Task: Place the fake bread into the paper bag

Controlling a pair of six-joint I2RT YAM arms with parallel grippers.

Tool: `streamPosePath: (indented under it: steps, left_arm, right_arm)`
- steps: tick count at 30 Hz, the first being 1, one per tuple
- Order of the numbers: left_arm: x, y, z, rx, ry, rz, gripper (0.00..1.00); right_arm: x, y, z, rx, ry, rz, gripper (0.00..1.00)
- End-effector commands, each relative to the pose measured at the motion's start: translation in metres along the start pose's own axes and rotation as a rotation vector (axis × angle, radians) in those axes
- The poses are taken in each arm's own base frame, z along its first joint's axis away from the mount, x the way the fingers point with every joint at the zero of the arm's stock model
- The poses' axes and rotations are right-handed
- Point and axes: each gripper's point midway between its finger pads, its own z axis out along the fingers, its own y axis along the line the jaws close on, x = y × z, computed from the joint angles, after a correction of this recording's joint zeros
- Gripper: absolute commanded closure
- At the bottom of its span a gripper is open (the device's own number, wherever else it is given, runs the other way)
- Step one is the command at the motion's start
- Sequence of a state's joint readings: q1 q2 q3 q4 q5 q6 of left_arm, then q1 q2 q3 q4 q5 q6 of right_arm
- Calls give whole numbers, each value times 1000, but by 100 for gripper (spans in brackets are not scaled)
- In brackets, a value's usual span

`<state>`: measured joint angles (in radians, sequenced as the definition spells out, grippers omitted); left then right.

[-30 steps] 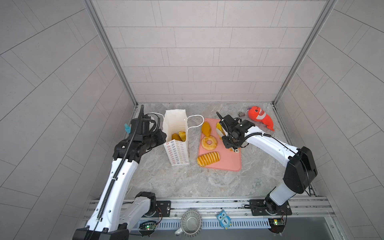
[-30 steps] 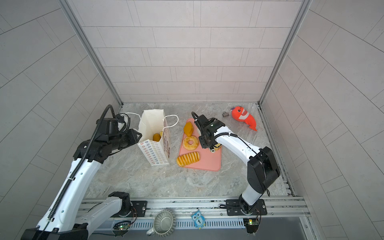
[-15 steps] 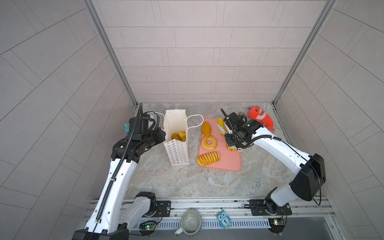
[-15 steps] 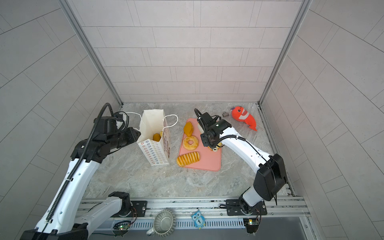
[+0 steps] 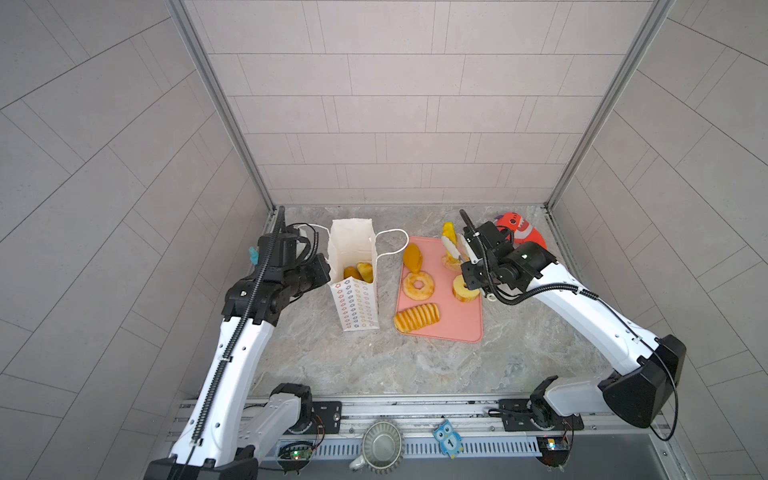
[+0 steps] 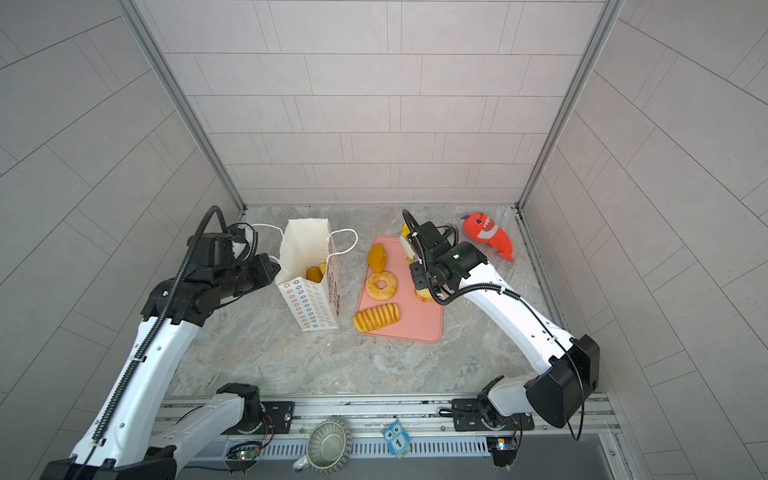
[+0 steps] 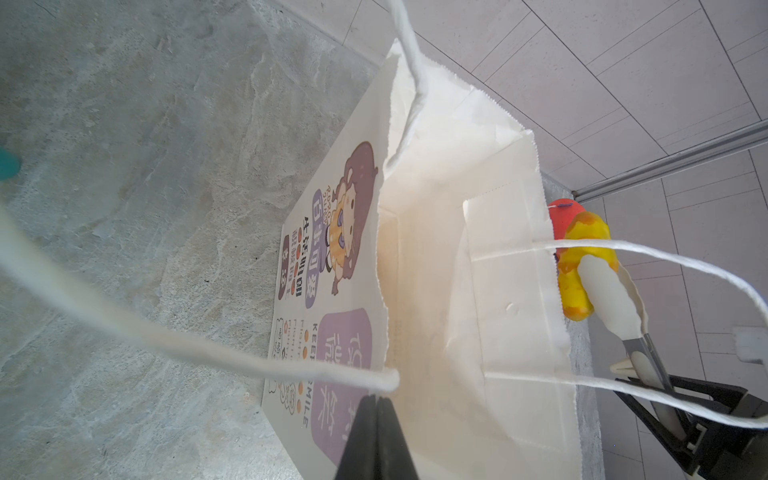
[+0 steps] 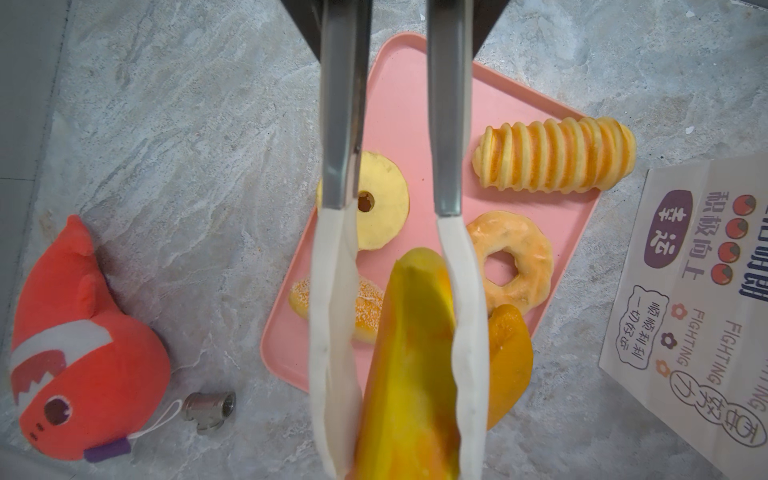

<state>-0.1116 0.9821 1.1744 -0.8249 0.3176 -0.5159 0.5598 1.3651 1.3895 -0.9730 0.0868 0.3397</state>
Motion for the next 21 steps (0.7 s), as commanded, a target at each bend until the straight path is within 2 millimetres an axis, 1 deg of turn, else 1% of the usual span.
streamPosePath:
  steps: [1, 10, 13, 16, 21]
  left_arm:
    - [-2, 1, -4, -5, -8, 9, 95]
    - [-1, 1, -3, -4, -7, 7, 96]
    - [0, 2, -2, -6, -4, 4, 96]
    - [1, 3, -1, -6, -1, 3, 96]
    - [1, 3, -2, -5, -3, 3, 96]
  right_arm:
    - [-17, -6, -26, -6, -88, 19, 61]
    - [-30, -10, -49, -23, -142, 29, 60]
    - [-31, -10, -49, -21, -139, 28, 60]
    - [-26, -8, -39, -22, -113, 21, 60]
    - [-10, 2, -10, -52, -39, 6, 60]
